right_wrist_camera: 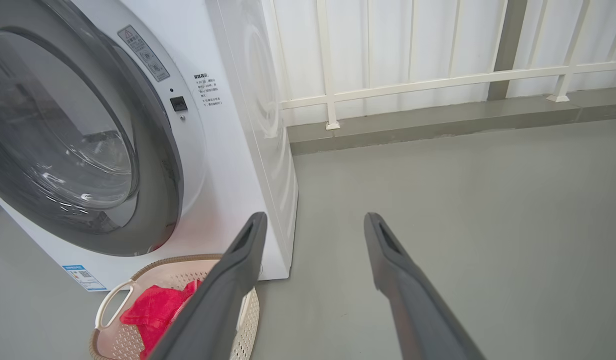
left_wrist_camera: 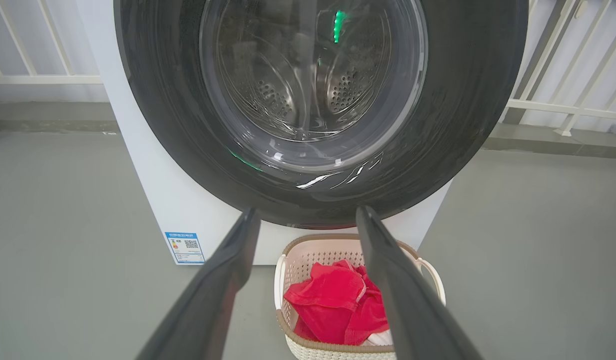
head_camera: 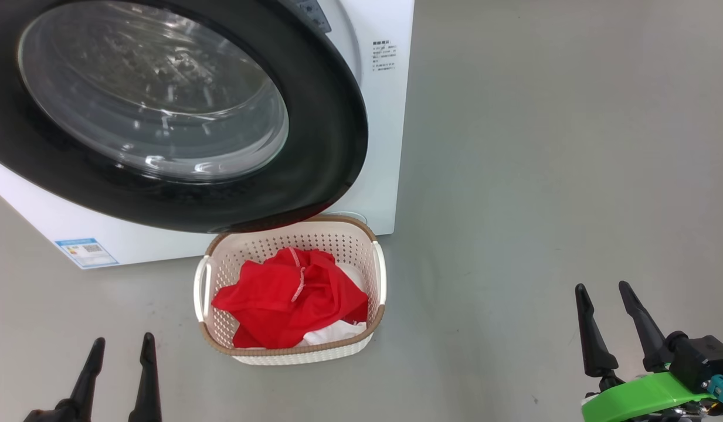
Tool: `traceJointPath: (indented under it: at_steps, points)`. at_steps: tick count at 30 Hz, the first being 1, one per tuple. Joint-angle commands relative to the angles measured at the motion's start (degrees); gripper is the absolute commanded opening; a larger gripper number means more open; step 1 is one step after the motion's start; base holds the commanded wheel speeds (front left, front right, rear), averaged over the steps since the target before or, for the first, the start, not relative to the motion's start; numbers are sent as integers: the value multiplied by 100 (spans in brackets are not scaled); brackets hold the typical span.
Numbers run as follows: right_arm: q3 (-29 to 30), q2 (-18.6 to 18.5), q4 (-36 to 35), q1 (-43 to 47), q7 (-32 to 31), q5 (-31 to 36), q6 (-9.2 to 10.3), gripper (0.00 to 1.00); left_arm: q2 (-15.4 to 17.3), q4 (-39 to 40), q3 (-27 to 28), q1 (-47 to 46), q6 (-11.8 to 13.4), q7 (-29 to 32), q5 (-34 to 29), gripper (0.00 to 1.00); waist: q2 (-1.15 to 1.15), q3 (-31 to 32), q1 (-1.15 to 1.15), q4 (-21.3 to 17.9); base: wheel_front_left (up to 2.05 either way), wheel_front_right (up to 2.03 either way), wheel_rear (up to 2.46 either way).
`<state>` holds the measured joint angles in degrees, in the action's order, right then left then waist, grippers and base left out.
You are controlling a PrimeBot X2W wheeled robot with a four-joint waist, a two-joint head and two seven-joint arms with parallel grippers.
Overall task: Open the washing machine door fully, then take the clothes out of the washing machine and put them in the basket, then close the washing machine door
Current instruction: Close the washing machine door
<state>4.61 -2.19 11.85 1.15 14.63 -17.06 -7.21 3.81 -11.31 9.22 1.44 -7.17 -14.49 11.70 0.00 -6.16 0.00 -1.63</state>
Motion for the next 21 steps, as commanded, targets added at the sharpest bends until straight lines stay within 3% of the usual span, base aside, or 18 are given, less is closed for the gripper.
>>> traceJointPath:
  at_steps: [1, 5, 8, 21]
  points:
    - [-131, -69, -148, -16, 37, 15, -28, 100, 63, 128, 211, -38, -32, -51, 25, 100, 0, 5, 0, 2, 0, 0, 0]
    - [-144, -69, -141, -17, 37, 3, -28, 100, 50, 141, 239, -33, -32, -51, 33, 100, 0, 27, 0, 21, 0, 0, 0]
    - [-206, -69, -126, -44, 37, -29, -28, 1, 42, 135, 207, -59, -32, -51, 43, 100, 0, 20, 0, 73, 0, 0, 0]
    - [-780, -177, 38, -730, 37, -33, -28, 0, -62, 161, -187, -216, -32, -51, 197, 100, 0, -188, 0, 690, 0, 0, 0]
